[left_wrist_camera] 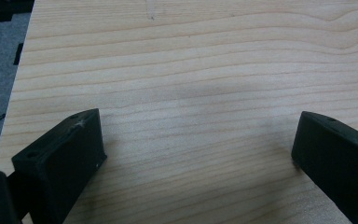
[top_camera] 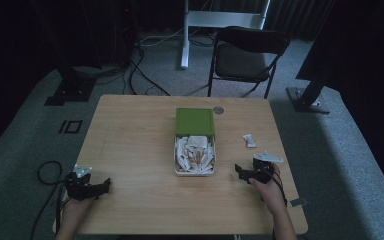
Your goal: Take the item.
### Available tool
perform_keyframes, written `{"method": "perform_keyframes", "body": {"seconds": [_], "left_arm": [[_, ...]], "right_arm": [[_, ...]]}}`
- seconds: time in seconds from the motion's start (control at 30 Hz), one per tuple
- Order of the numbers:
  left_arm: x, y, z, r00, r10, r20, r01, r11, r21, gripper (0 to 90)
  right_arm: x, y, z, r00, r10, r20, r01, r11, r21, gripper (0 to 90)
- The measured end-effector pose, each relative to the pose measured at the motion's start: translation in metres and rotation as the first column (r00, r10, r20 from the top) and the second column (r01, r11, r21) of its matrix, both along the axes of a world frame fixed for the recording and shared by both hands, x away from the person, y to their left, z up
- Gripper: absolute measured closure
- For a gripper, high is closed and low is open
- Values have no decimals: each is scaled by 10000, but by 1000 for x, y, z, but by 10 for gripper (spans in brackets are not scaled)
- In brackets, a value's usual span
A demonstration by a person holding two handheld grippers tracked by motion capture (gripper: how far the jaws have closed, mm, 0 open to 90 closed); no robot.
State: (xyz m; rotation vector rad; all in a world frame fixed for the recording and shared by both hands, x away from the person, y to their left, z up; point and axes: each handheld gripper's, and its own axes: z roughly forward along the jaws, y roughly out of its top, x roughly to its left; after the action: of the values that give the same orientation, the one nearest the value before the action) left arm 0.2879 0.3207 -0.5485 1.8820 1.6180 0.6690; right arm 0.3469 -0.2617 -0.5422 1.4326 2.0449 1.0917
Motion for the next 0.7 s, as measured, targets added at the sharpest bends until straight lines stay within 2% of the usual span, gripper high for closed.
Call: {"method": "perform_keyframes", "body": {"seconds": [0.5, 0.7], "left_arm": [[0, 0, 0, 10000, -13, -16, 13, 10000, 19, 31], [0, 0, 0, 10000, -12, -14, 12, 10000, 18, 31]], "right_arm": [[-25, 2, -9, 9989, 434, -158, -440, 9980, -447, 138], [-37, 0, -10, 9951, 922, -355, -954, 9902, -1021, 139]]}}
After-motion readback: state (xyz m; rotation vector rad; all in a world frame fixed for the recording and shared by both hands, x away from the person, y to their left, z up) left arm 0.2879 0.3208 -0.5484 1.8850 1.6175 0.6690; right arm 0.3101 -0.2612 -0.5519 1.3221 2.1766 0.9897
